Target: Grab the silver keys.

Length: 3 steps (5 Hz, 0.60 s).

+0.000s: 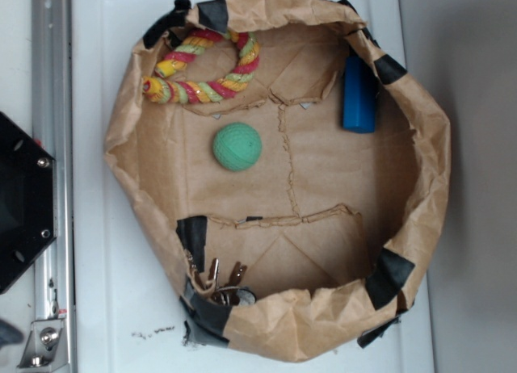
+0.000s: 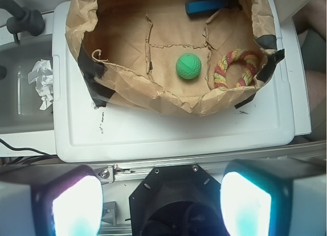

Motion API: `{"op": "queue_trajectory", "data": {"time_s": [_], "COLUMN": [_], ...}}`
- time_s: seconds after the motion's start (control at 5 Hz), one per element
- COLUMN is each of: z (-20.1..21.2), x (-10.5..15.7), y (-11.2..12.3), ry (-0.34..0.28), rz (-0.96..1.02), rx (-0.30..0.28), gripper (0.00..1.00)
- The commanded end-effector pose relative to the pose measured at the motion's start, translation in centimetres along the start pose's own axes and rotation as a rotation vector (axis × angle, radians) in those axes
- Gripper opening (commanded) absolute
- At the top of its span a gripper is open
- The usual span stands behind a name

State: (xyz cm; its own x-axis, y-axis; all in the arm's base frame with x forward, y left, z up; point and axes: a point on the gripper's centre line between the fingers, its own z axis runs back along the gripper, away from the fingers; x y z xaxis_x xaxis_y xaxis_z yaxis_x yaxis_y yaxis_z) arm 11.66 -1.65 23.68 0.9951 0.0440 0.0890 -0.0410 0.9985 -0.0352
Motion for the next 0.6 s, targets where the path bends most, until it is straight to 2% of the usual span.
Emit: {"op": "queue_trajectory", "data": {"time_s": [0.0, 0.4], "z": [0.0, -1.9], "x": [0.0, 9.2], "y": [0.0, -1.5], "ry": [0.0, -0.051], "rz": [0.0, 0.076], "rx": [0.0, -0.044], "gripper": [1.0, 1.0]}}
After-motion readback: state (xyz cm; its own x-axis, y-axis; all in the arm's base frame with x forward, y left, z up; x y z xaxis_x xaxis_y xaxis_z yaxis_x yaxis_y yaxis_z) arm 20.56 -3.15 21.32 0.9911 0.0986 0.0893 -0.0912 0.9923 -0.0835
